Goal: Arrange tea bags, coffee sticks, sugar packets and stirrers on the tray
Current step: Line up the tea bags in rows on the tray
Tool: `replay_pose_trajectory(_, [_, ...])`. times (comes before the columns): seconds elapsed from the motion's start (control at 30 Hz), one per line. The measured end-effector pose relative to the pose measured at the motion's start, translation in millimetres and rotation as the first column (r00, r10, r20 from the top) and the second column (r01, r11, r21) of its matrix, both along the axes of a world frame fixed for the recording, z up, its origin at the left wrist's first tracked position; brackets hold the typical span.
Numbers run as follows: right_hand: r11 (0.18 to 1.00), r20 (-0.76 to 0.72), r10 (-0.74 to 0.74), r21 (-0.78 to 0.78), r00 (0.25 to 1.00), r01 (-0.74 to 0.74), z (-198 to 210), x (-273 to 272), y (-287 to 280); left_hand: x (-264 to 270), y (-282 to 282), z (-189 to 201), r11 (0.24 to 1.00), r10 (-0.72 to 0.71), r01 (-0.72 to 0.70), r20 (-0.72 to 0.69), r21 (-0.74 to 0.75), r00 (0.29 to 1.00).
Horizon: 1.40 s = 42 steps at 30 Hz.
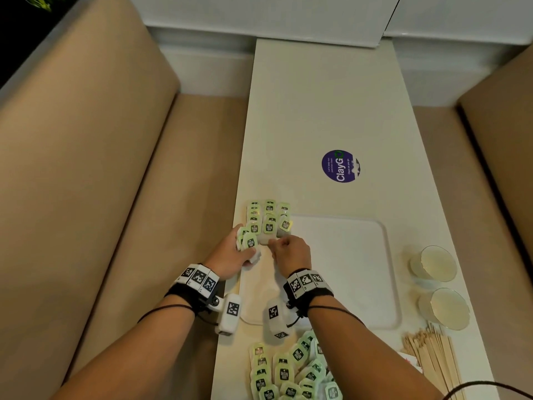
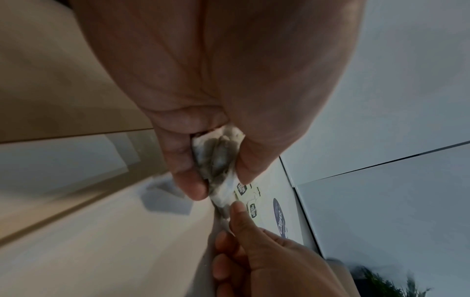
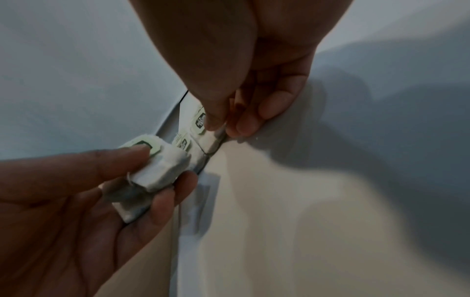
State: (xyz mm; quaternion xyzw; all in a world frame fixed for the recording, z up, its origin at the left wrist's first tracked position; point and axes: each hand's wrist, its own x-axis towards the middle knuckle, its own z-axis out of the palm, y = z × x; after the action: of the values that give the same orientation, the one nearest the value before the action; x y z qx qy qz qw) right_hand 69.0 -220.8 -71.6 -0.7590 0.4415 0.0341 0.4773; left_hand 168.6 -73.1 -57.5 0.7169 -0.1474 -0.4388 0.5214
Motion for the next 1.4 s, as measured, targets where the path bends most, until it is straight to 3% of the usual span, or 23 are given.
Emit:
replay_pose_trajectory(0.2, [0.988, 0.163, 0.073, 0.126, 0.984, -0.094, 8.7, -21.1, 11.7, -3.2, 4.1, 0.2, 1.0, 0.023, -0.023, -0.029, 0.009, 0.999])
replay_pose_trajectory(0.33, [0.951, 0.262, 0.041, 0.287, 0.964, -0.118, 15.6, -34.2, 18.9, -4.4, 6.5, 0.7, 0.998, 0.05, -0.05, -0.004, 0.031, 0.999])
replay_pose_trajectory(0.57, [0.94, 0.268, 0.075, 0.302, 0.961, -0.158, 11.4, -48.1, 17.4, -12.0, 2.0, 4.9, 0.999, 0.0, -0.002, 0.032, 0.038, 0.999])
replay_pose_trajectory(0.9, [0.98, 0.199, 0.033, 0.187, 0.979, -0.071, 9.9, -42.6, -8.6, -16.9, -9.1, 10.0, 0.997, 0.071, -0.072, -0.07, -0.005, 0.995])
replay_pose_trajectory(1.03, [0.994, 0.134, -0.013, 0.108, 0.991, -0.002, 6.4, -33.9, -23.0, -23.9, -15.5, 15.0, 0.997, 0.059, -0.052, -0.126, 0.057, 0.99])
replay_pose_trajectory(1.17, [0.999, 0.044, -0.022, 0.042, 0.999, 0.021, 3.3, -26.0, -30.1, -26.4, -20.4, 10.6, 0.994, -0.02, 0.028, -0.076, 0.108, 0.997])
replay_pose_trajectory(1.4, [1.0, -0.026, -0.021, -0.007, 0.999, 0.021, 1.1, -16.9, -31.5, -27.5, -28.0, 14.2, 0.997, -0.009, 0.016, -0.096, 0.076, 0.995])
